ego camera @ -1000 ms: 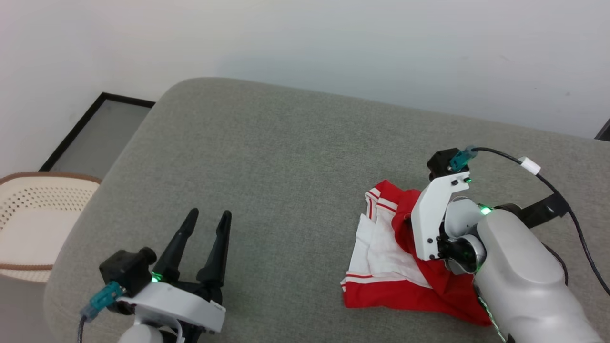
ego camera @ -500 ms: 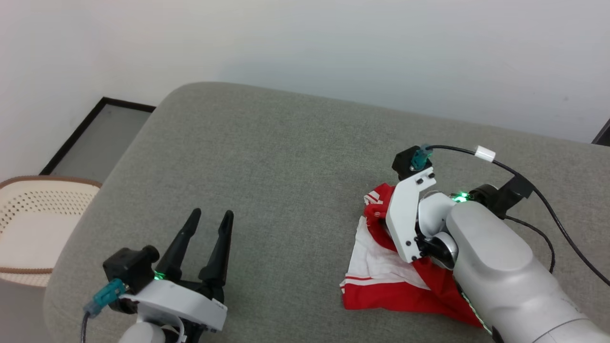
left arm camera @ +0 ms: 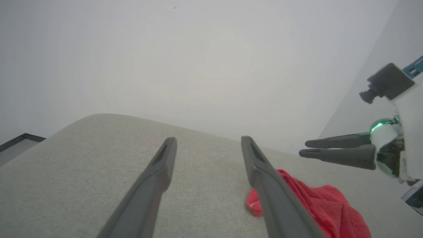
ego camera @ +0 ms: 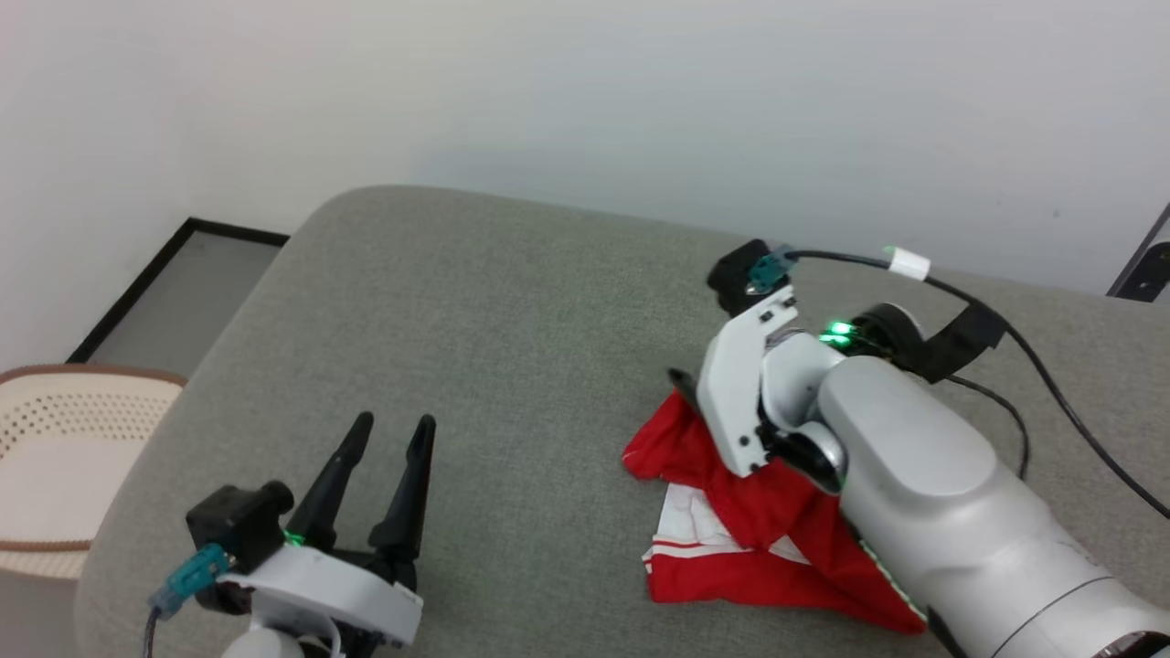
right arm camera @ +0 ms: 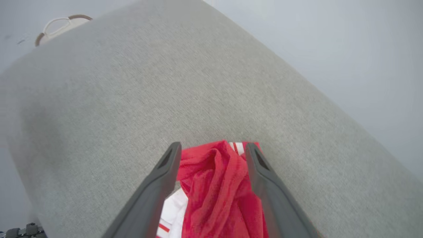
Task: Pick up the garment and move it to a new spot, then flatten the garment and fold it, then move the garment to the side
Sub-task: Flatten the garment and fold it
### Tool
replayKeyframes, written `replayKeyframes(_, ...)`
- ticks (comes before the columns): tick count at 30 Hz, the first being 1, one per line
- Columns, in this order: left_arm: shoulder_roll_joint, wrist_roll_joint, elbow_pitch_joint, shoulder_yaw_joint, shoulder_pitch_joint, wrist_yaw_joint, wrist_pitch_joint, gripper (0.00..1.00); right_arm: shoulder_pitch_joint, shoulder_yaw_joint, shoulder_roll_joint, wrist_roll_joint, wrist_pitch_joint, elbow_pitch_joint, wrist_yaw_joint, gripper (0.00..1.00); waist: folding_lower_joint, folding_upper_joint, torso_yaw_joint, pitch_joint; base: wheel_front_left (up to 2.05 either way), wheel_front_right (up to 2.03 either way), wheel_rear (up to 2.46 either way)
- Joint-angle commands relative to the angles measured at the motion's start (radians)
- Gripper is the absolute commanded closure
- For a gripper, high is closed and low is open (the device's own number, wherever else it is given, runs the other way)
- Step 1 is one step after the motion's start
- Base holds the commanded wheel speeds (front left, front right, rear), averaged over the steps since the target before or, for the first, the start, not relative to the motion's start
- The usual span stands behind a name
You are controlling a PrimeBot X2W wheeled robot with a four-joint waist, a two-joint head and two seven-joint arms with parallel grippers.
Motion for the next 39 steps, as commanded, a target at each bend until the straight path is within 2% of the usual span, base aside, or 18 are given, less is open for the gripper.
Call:
replayKeyframes(1, 0.004, -0.001, 0.001, 0.003, 0.014, -0.002, 0.000, 0.00, -0.001, 0.020, 0.003, 0.007, -0.018, -0.013, -0.001, 0.00, 0.0000, 0.0000, -0.007, -0.009, 0.00, 0.00, 0.00)
replayKeyframes(10, 0.013, 0.001, -0.012, 0.021, 0.044, -0.002, 0.000, 0.00, -0.005, 0.143, -0.045, 0.059, -0.209, -0.105, -0.001, 0.00, 0.0000, 0.0000, -0.044, -0.036, 0.00, 0.00, 0.00)
replayKeyframes(14, 0.015, 0.004, -0.022, 0.033, 0.063, -0.002, 0.000, 0.00, -0.008, 0.157, -0.078, 0.042, -0.363, -0.133, -0.001, 0.00, 0.0000, 0.0000, -0.069, -0.046, 0.00, 0.00, 0.00)
replayKeyframes(20, 0.015, 0.014, -0.039, 0.065, 0.101, -0.002, 0.000, 0.00, 0.026, 0.133, -0.120, -0.053, -0.621, -0.146, -0.001, 0.00, 0.0000, 0.0000, -0.115, -0.059, 0.00, 0.00, 0.00)
replayKeyframes(24, 0.008, 0.028, -0.059, 0.093, 0.126, -0.002, 0.000, 0.00, 0.075, 0.051, -0.138, -0.143, -0.672, -0.189, -0.001, 0.00, 0.0000, 0.0000, -0.148, -0.062, 0.00, 0.00, 0.00)
replayKeyframes(30, -0.014, 0.065, -0.084, 0.128, 0.155, -0.002, 0.000, 0.00, 0.281, -0.201, -0.164, -0.313, -0.673, -0.424, -0.001, 0.00, 0.0000, 0.0000, -0.190, -0.057, 0.00, 0.00, 0.00)
replayKeyframes(33, -0.029, 0.088, -0.096, 0.154, 0.173, -0.002, 0.000, 0.00, 0.395, -0.316, -0.171, -0.374, -0.674, -0.504, -0.001, 0.00, 0.0000, 0.0000, -0.210, -0.055, 0.00, 0.00, 0.00)
replayKeyframes(39, -0.062, 0.147, -0.136, 0.212, 0.215, -0.002, 0.001, 0.00, 0.582, -0.496, -0.194, -0.426, -0.674, -0.617, -0.001, 0.00, 0.0000, 0.0000, -0.242, -0.048, 0.00, 0.00, 0.00)
